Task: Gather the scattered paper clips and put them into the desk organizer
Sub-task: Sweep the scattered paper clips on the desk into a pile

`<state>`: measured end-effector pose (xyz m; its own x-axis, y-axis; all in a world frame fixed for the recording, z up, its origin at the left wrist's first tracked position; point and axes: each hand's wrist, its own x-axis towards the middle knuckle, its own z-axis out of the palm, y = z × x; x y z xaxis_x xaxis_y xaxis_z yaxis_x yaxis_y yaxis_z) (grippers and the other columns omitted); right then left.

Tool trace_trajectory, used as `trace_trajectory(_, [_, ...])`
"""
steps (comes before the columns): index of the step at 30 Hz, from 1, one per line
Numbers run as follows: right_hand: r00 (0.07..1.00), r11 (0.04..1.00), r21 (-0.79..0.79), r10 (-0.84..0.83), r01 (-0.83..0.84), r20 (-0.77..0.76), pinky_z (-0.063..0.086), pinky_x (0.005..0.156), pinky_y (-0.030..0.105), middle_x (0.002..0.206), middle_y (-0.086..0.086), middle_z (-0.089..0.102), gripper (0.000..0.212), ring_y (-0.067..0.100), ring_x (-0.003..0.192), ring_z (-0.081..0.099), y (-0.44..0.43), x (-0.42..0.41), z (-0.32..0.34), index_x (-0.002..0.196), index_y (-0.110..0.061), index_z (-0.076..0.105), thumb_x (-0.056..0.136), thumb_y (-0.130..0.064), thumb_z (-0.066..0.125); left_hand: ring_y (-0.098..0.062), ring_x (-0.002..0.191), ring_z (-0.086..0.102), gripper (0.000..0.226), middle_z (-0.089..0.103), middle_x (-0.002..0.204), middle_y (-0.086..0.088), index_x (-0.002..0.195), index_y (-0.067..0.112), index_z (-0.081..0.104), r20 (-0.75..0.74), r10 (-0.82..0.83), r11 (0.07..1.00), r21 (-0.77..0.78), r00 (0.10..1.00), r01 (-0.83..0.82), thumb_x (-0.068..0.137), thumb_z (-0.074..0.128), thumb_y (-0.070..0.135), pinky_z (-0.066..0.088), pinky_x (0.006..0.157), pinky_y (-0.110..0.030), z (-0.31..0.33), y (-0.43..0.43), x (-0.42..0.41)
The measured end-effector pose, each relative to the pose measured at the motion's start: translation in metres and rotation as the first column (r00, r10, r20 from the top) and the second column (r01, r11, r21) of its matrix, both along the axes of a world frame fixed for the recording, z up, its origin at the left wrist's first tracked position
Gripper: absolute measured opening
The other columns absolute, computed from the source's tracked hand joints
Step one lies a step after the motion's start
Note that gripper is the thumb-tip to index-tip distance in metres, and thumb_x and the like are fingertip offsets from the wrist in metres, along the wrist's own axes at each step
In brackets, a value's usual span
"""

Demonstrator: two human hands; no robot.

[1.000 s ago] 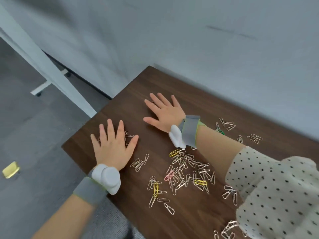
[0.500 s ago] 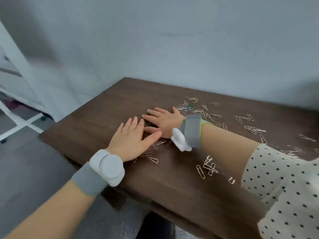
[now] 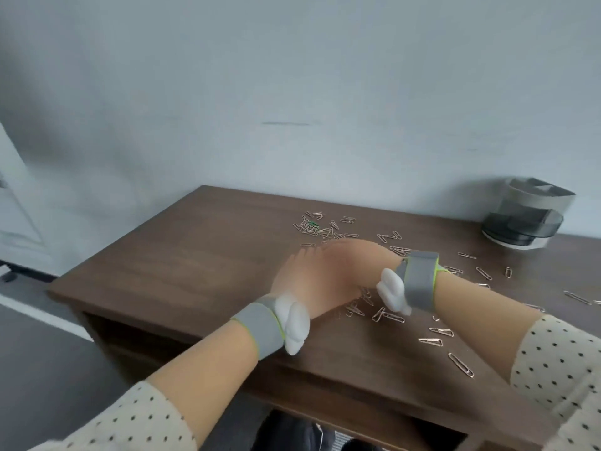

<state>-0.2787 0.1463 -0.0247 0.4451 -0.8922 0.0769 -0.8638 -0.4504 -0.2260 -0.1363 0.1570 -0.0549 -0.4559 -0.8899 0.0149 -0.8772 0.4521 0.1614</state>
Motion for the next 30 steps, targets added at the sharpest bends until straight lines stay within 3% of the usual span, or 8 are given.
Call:
trace_trajectory(4, [0.982,0.987,-0.081,-0.128,0.14,0.138,0.038,0.099,0.032,0.128,0.008,0.056,0.028,0.023,0.118,0.05,-0.035,-0.024,0.01,0.111,-0.009,0.061,0.09,-0.015,0.043,-0.019,0.144,0.006,0.093,0.007,0.156,-0.009,0.144,0.009,0.003,-0.243,-0.058,0.995,0.07,0.968,0.077,0.079,0.037,0.067,0.007,0.115,-0.033,0.014,-0.035,-0.017])
trace_trajectory(6, [0.977,0.983,-0.089,-0.145,0.161,0.159,0.033,0.098,0.028,0.13,0.01,0.054,0.029,0.023,0.121,0.047,-0.058,-0.03,0.009,0.113,-0.008,0.059,0.092,-0.017,0.042,-0.018,0.143,0.01,0.083,0.011,0.156,-0.008,0.144,0.01,0.008,-0.388,-0.032,0.994,0.083,0.921,0.07,0.084,0.037,0.06,0.01,0.114,-0.031,0.02,-0.061,-0.018])
trace_trajectory(8, [0.97,0.977,-0.072,-0.19,0.203,0.154,0.028,0.106,0.031,0.139,0.008,0.045,0.034,0.022,0.13,0.037,-0.084,-0.032,0.006,0.123,-0.012,0.052,0.094,-0.024,0.04,-0.017,0.143,0.01,0.073,0.012,0.156,-0.006,0.144,0.012,0.01,-0.428,0.014,0.997,0.079,0.904,0.022,0.089,0.033,0.053,0.009,0.113,-0.029,0.024,-0.093,-0.015])
trace_trajectory(12, [0.965,0.967,0.025,-0.256,0.255,0.058,0.018,0.113,0.039,0.15,0.004,0.029,0.047,0.02,0.139,0.022,-0.122,-0.028,-0.007,0.135,-0.019,0.036,0.094,-0.04,0.035,-0.02,0.144,0.005,0.06,0.007,0.156,-0.009,0.144,0.011,0.011,-0.18,0.052,0.998,0.034,0.982,-0.047,0.094,0.025,0.042,0.005,0.116,-0.036,0.021,-0.153,-0.015])
trace_trajectory(16, [0.978,0.974,0.084,-0.206,0.209,-0.044,0.005,0.115,0.043,0.154,0.001,0.02,0.051,0.018,0.143,0.011,-0.127,-0.029,-0.017,0.141,-0.02,0.023,0.095,-0.042,0.026,-0.019,0.144,0.004,0.055,0.005,0.157,-0.007,0.144,0.013,0.011,-0.019,-0.049,0.994,0.093,0.999,0.05,0.095,0.02,0.038,0.004,0.116,-0.038,0.015,-0.174,-0.028])
trace_trajectory(20, [0.981,0.973,0.125,-0.195,0.192,0.018,0.004,0.115,0.039,0.154,0.004,0.02,0.047,0.018,0.143,0.01,-0.106,-0.04,-0.02,0.141,-0.019,0.025,0.097,-0.034,0.025,-0.019,0.143,0.009,0.054,0.015,0.155,-0.01,0.139,0.011,0.027,-0.045,-0.149,0.984,0.095,0.988,0.152,0.096,0.017,0.04,0.007,0.114,-0.033,0.006,-0.156,-0.035])
trace_trajectory(25, [0.972,0.963,0.136,-0.226,0.233,-0.062,0.005,0.115,0.037,0.155,0.007,0.015,0.049,0.02,0.143,0.008,-0.06,-0.043,-0.02,0.141,-0.014,0.021,0.097,-0.032,0.029,-0.021,0.143,0.008,0.076,0.012,0.155,-0.011,0.142,0.007,0.017,-0.038,-0.199,0.978,0.051,0.979,0.2,0.087,0.017,0.06,0.006,0.116,-0.033,-0.001,-0.098,-0.041])
trace_trajectory(30, [0.963,0.944,0.192,-0.256,0.267,-0.081,0.004,0.113,0.026,0.153,0.013,0.017,0.045,0.022,0.143,0.009,-0.015,-0.053,-0.019,0.141,-0.01,0.022,0.098,-0.023,0.029,-0.023,0.143,0.01,0.073,0.016,0.154,-0.014,0.141,0.009,0.021,-0.054,-0.27,0.958,0.089,0.961,0.274,0.088,0.02,0.059,0.007,0.116,-0.034,0.005,-0.052,-0.054])
